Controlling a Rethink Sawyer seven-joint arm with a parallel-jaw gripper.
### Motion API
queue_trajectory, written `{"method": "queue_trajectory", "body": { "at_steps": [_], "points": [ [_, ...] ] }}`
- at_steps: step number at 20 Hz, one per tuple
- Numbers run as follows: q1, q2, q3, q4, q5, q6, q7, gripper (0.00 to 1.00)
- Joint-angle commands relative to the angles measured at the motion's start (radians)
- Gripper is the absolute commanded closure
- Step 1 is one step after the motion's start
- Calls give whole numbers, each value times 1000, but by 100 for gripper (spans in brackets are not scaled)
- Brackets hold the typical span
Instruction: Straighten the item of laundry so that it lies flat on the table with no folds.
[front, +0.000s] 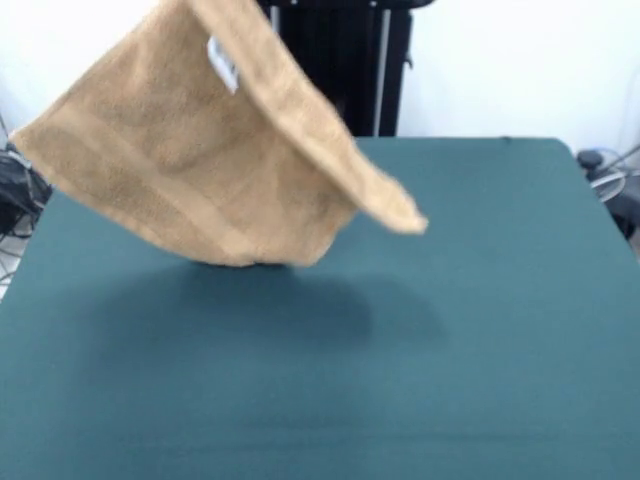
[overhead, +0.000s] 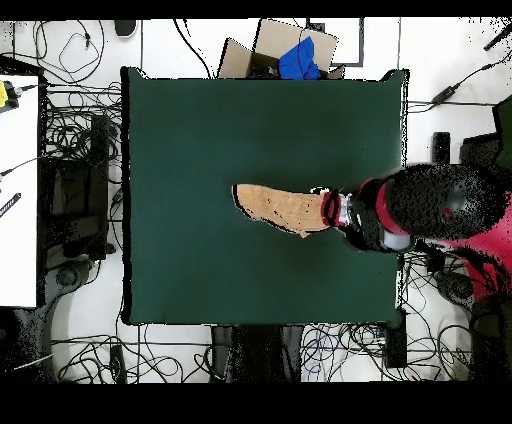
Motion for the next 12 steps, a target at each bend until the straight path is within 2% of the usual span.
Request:
{"method": "queue_trajectory", "body": {
  "at_steps": [1, 6, 12],
  "points": [
    [-27, 155, 103, 167, -42, -198, -221, 100],
    [-54, 142, 136, 207, -51, -213, -220, 100],
    [-139, -18, 225, 337, 24, -139, -247, 100]
  ]
}}
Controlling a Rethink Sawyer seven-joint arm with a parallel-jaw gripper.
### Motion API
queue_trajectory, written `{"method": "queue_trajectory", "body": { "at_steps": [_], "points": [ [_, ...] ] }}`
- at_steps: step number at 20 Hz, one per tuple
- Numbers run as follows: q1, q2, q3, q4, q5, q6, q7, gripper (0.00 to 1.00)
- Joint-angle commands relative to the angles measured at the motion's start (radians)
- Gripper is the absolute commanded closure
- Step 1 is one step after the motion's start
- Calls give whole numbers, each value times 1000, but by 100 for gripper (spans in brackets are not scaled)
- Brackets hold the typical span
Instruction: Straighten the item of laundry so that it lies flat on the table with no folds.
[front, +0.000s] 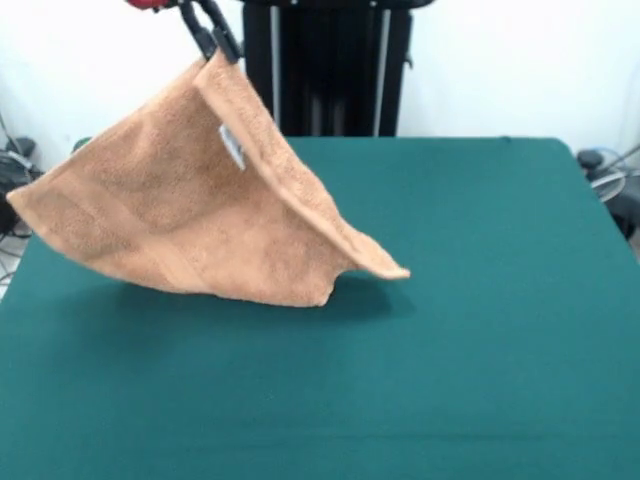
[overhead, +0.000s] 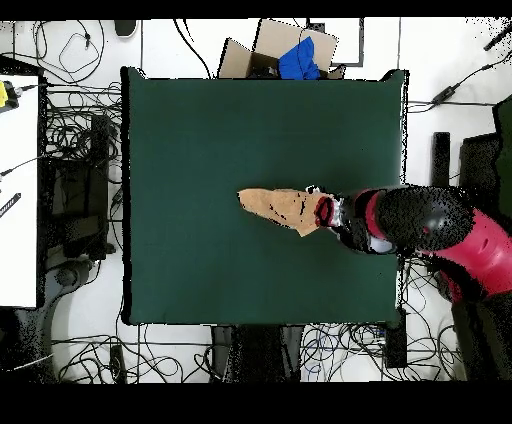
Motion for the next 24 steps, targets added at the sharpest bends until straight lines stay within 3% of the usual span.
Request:
{"method": "queue_trajectory", "body": {
  "at_steps": [1, 8, 12, 17, 24],
  "points": [
    [-64, -137, 167, 234, 56, 88, -221, 100],
    [-80, -2, 194, 192, -34, 19, -188, 100],
    [-108, -49, 237, 226, -15, 42, -181, 100],
    [-167, -181, 340, 313, 83, 94, -172, 100],
    [-259, -278, 488, 443, 213, 123, -158, 100]
  ]
}}
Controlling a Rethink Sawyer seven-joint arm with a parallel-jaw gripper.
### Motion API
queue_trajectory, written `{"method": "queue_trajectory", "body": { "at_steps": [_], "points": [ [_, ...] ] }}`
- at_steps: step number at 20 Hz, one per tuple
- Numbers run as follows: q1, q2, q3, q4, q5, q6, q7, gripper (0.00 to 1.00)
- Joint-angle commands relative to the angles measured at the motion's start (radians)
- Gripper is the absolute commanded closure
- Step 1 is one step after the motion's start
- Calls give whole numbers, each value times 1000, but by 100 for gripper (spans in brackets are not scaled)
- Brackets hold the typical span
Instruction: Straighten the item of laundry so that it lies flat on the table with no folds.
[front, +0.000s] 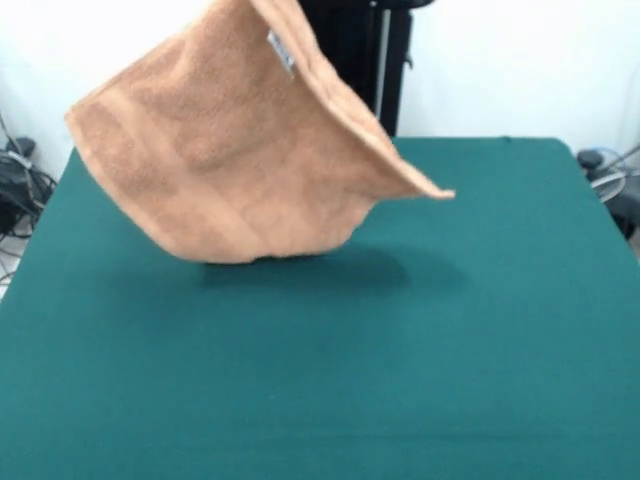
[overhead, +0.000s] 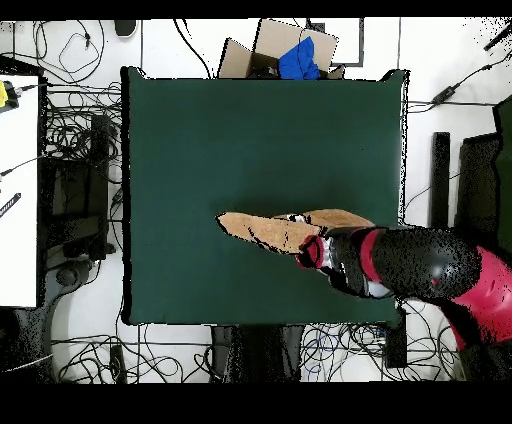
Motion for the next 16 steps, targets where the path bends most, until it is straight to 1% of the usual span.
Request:
{"method": "queue_trajectory", "body": {
  "at_steps": [1, 2, 3, 4, 5, 6, 7, 8, 9, 11, 12, 14, 15, 16],
  "points": [
    [-60, -135, 222, 219, 145, 102, -166, 100],
    [-76, -155, 251, 236, 166, 103, -169, 100],
    [-105, -192, 304, 266, 211, 100, -179, 100],
    [-127, -209, 345, 281, 236, 99, -180, 100],
    [-160, -232, 406, 301, 273, 97, -181, 100],
    [-184, -239, 452, 310, 290, 95, -171, 100],
    [-221, -246, 522, 322, 313, 94, -157, 100],
    [-249, -240, 575, 326, 318, 92, -134, 100],
    [-287, -225, 651, 330, 324, 96, -100, 100],
    [-340, -181, 760, 330, 325, 106, -21, 100],
    [-346, -159, 780, 327, 316, 109, 11, 100],
    [-325, -119, 750, 333, 288, 99, 49, 100],
    [-277, -100, 657, 337, 250, 79, 34, 100],
    [-241, -82, 589, 331, 217, 72, 26, 100]
  ]
}}
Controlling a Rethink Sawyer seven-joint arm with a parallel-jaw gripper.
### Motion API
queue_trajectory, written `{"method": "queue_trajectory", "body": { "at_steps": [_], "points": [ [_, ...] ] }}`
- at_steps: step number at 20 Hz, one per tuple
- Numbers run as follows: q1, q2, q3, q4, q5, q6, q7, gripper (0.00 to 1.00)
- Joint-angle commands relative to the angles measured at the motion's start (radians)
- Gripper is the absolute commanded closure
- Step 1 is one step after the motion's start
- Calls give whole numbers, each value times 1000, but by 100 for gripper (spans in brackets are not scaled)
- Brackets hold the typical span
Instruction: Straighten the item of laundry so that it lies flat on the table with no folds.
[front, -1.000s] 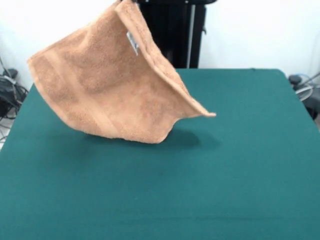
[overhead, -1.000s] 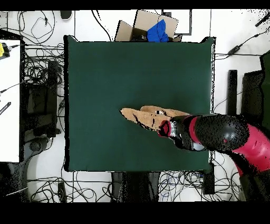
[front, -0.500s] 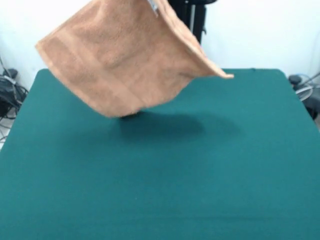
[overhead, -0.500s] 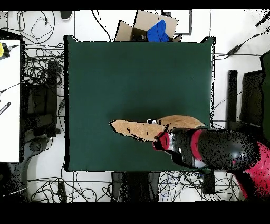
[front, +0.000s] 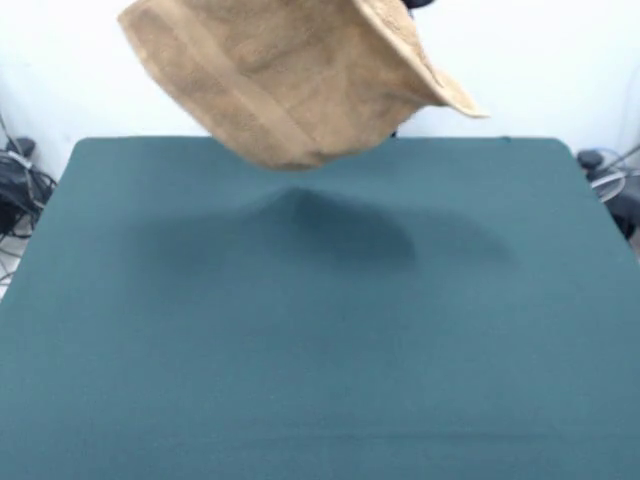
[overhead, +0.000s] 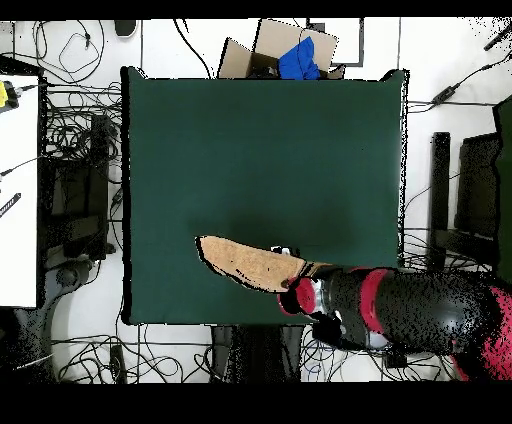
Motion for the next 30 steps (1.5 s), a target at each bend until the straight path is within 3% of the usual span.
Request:
{"method": "queue_trajectory", "body": {
  "at_steps": [1, 3, 7, 13, 17, 21, 30],
  "points": [
    [140, 119, -65, 103, -95, 58, 11, 100],
    [242, 232, -258, 32, -217, 30, 0, 100],
    [344, 464, -462, -102, -379, -26, -64, 100],
    [362, 677, -509, -222, -467, 53, -151, 100],
    [406, 735, -551, -321, -499, 241, -122, 100],
    [476, 758, -622, -409, -589, 311, -76, 100],
    [535, 775, -676, -479, -660, 320, 13, 100]
  ]
}}
